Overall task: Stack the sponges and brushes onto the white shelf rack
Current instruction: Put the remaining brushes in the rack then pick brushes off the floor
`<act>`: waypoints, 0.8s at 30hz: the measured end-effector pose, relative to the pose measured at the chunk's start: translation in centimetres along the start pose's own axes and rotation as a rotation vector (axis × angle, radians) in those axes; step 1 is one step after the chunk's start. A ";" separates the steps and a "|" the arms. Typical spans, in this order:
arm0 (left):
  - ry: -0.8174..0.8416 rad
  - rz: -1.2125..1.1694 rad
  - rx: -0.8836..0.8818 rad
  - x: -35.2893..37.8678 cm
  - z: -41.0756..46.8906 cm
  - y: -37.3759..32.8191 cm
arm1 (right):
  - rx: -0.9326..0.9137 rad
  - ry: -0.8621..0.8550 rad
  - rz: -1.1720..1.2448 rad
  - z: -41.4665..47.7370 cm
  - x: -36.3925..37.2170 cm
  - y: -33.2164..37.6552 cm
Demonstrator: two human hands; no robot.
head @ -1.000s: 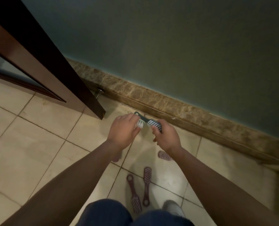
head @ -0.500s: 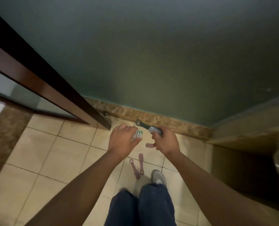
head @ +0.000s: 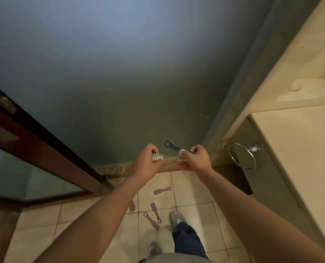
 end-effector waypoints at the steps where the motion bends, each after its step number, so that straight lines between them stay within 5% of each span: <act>1: 0.006 -0.036 0.026 -0.3 -0.4 -0.9 | 0.023 -0.010 0.069 -1.0 -0.6 0.3; 7: 0.057 -0.126 0.199 0.0 -2.7 -6.6 | 0.049 -0.052 0.120 -6.3 -4.9 0.9; 13: 0.139 -0.066 0.368 2.5 -4.2 -12.9 | -0.111 -0.124 0.181 -11.0 -11.6 1.7; 24: 0.595 -0.296 0.508 11.0 -10.3 -27.8 | -0.237 -0.465 0.594 -18.3 -26.8 1.5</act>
Point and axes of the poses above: each hand's wrist, its own z-axis towards the middle knuckle, its own x-axis out of the palm, y = z × x, the point moved 4 cm from there along z, towards the middle knuckle, and after that the axes turned 10 degrees about z, right-handed, at the moved point
